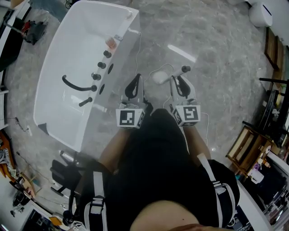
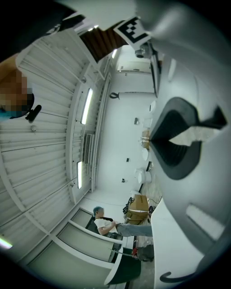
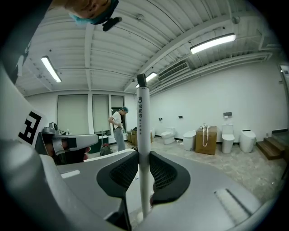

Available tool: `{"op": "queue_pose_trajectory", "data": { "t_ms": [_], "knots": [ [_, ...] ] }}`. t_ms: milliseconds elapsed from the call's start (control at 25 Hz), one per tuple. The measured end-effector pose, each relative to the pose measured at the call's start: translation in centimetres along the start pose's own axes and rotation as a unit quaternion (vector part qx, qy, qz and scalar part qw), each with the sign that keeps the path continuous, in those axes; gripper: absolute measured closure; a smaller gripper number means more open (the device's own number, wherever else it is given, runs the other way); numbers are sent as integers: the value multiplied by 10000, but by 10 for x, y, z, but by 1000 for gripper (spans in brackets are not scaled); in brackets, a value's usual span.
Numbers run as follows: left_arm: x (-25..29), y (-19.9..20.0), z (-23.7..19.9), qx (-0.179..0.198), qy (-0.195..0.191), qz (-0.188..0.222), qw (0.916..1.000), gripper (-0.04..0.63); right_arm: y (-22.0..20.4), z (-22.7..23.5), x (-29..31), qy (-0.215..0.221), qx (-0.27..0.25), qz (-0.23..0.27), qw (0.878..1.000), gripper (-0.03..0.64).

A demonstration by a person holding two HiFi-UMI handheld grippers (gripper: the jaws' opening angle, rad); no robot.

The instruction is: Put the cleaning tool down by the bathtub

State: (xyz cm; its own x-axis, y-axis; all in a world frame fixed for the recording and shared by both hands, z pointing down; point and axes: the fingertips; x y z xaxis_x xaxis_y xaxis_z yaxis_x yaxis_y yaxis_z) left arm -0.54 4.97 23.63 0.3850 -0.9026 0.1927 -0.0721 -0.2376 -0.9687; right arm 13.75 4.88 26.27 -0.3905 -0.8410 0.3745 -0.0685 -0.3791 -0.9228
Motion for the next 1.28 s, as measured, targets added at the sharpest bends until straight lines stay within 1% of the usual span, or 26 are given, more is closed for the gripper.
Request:
{"op": "queue_pose_trajectory", "data": {
  "t_ms": [120, 360, 680, 840, 960, 1280],
  "knots": [
    [18, 2, -12, 29, -40, 11, 10000, 588, 4, 3, 21, -80, -9, 26, 10000, 532],
    [34, 9, -24, -26, -22, 9, 10000, 588, 9, 7, 47, -98, -41, -19, 9999, 532],
    [63, 4, -40, -79, 148, 40, 9999, 588, 10, 17, 83, 34, -35, -75, 10000, 532],
    [82, 2, -49, -129, 275, 15, 9995, 588, 10, 24, 102, 154, -25, -122, 9998, 532],
    [97, 3, -50, -173, 301, 10, 9994, 588, 12, 32, 115, 235, -6, -171, 9996, 532],
    [137, -9, -61, -226, 432, -51, 9988, 588, -2, 50, 156, 311, -84, -381, 9988, 532]
  ]
}}
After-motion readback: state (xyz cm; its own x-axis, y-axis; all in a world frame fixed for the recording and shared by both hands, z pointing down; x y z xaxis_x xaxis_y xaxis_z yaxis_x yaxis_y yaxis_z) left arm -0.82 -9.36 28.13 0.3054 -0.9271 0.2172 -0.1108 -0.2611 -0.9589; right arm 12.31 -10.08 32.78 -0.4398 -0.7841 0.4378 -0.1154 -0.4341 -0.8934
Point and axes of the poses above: the fingertips, and each gripper's own axes: x forward along the fingers, z to its right, y out of its top, and after that the axes turned 7 degrees about -z, right-handed
